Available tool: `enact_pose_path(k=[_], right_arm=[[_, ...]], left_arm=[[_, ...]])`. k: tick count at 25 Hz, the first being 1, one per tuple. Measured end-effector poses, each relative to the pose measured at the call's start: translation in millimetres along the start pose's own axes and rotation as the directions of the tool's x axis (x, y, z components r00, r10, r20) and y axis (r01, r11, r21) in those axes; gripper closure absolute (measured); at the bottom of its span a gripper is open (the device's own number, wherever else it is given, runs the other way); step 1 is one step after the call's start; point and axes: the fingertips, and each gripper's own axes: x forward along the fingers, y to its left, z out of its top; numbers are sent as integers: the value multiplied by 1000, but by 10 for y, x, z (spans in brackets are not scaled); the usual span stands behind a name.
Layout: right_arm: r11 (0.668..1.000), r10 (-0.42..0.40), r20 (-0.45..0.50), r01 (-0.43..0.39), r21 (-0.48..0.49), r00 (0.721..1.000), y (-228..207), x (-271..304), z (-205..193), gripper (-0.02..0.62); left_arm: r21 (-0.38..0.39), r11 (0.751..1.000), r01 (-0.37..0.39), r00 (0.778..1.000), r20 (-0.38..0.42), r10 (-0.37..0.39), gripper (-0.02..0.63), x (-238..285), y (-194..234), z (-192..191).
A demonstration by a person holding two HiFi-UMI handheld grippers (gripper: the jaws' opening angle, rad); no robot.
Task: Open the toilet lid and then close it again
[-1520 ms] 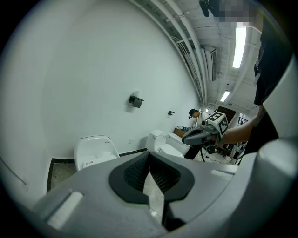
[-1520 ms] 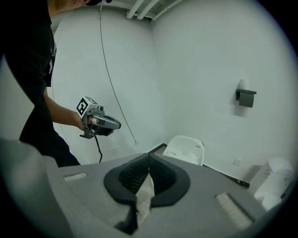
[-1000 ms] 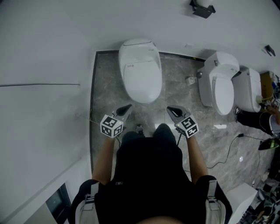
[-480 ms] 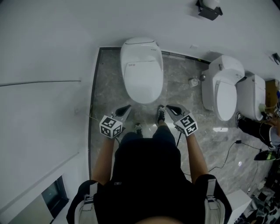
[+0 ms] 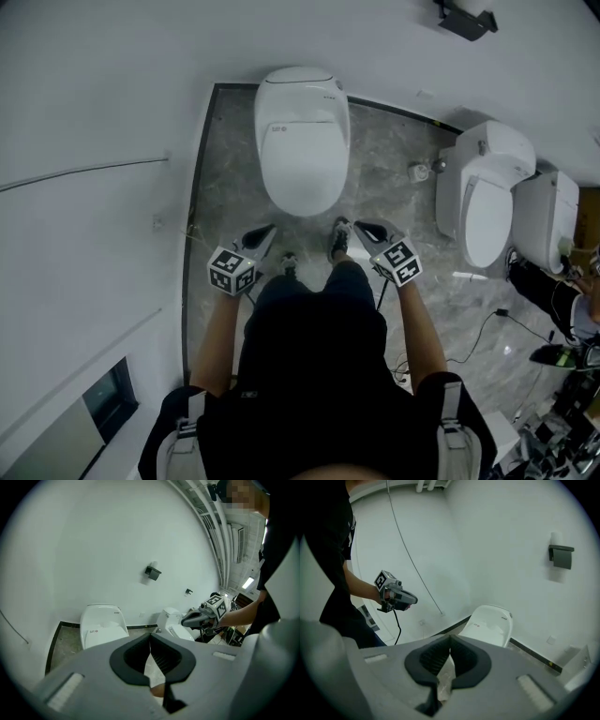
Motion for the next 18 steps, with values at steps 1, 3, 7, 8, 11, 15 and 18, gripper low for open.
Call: enact_pose_path(k=[1,3,7,8,11,15,18], right_arm=[[1000,15,-18,-16,-13,1000,-40,27,-25,592],[996,60,-64,-63,-57,996,-65,96,-83,592],[982,165,-114,-174,-78,980,-90,223,-143,592],[978,186,-120,-195,-73,975,-107,257,-153,592],[966,238,-154,-250,-62,959,-109,374,-244,592],[955,284,-226,-295,-16,932,-68,568,-513,592],[960,277,-254,-278,33,927,-114,809,-703,592]], left_arm=[[-15,1000,-14,1000,5,14,595,40,25,27],[-51,998,-42,999,21,43,595,127,72,76],[-104,990,-91,995,41,96,595,340,134,161],[-113,988,-104,993,46,110,595,385,155,180],[-149,979,-139,986,71,150,595,450,240,202],[-219,960,-173,979,70,192,595,450,411,36],[-258,952,-166,983,37,181,595,515,635,-196]])
